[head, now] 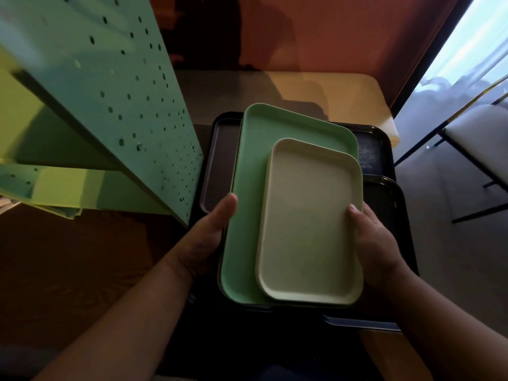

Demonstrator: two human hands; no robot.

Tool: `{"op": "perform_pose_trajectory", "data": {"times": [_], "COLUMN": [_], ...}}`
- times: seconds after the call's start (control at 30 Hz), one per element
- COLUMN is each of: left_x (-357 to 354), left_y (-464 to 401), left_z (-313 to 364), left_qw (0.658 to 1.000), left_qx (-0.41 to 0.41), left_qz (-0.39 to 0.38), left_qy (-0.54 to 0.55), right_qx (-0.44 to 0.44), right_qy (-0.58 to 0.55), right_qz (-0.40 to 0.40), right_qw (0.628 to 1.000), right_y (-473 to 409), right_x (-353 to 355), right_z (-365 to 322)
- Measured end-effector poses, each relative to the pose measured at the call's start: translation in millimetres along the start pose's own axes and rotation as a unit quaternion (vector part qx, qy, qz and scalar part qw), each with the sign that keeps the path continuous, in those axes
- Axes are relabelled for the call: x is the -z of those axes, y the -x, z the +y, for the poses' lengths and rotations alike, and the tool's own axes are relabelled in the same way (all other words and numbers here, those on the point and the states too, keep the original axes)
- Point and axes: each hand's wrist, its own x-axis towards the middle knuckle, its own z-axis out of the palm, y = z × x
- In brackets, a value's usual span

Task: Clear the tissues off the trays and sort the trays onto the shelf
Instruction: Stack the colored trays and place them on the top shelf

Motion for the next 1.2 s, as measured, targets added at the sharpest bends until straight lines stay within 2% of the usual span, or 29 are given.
{"op": "perform_pose_trajectory", "data": {"times": [0.1, 0.27, 0.37, 0.43, 0.6, 0.83, 0.93, 1.1, 1.2], "left_x": [-17, -35, -43, -45, -53, -40, -34, -26, -24], "left_y": [-9, -18, -15, -12, -11, -3, -9, -14, -14], "left_z": [-5, -16, -21, -26, -34, -26, -22, -12, 1], "left_qw": [0.999, 0.997, 0.995, 0.995, 0.992, 0.989, 0.988, 0.992, 0.997], "left_qx": [0.022, -0.018, -0.044, -0.04, -0.017, -0.024, -0.015, -0.009, 0.021], "left_qz": [0.046, 0.077, 0.088, 0.094, 0.047, -0.056, -0.069, -0.074, -0.04], "left_qy": [0.016, -0.012, -0.022, 0.005, 0.119, 0.132, 0.135, 0.105, 0.057], "right_qx": [-0.012, -0.037, -0.063, -0.069, -0.081, -0.061, -0.071, -0.206, -0.204], "right_qy": [-0.019, -0.019, -0.06, -0.076, -0.069, -0.009, -0.01, -0.089, -0.108], "right_qz": [-0.009, -0.016, -0.016, -0.022, -0.038, -0.06, -0.088, -0.141, -0.135], "right_qw": [1.0, 0.999, 0.996, 0.995, 0.994, 0.996, 0.994, 0.964, 0.964], "right_y": [-5, -7, -7, -8, -3, -5, -7, -4, 0], "right_x": [16, 35, 43, 47, 46, 35, 33, 34, 29], "right_z": [-1, -7, -13, -16, -16, -10, -20, -30, -22]}}
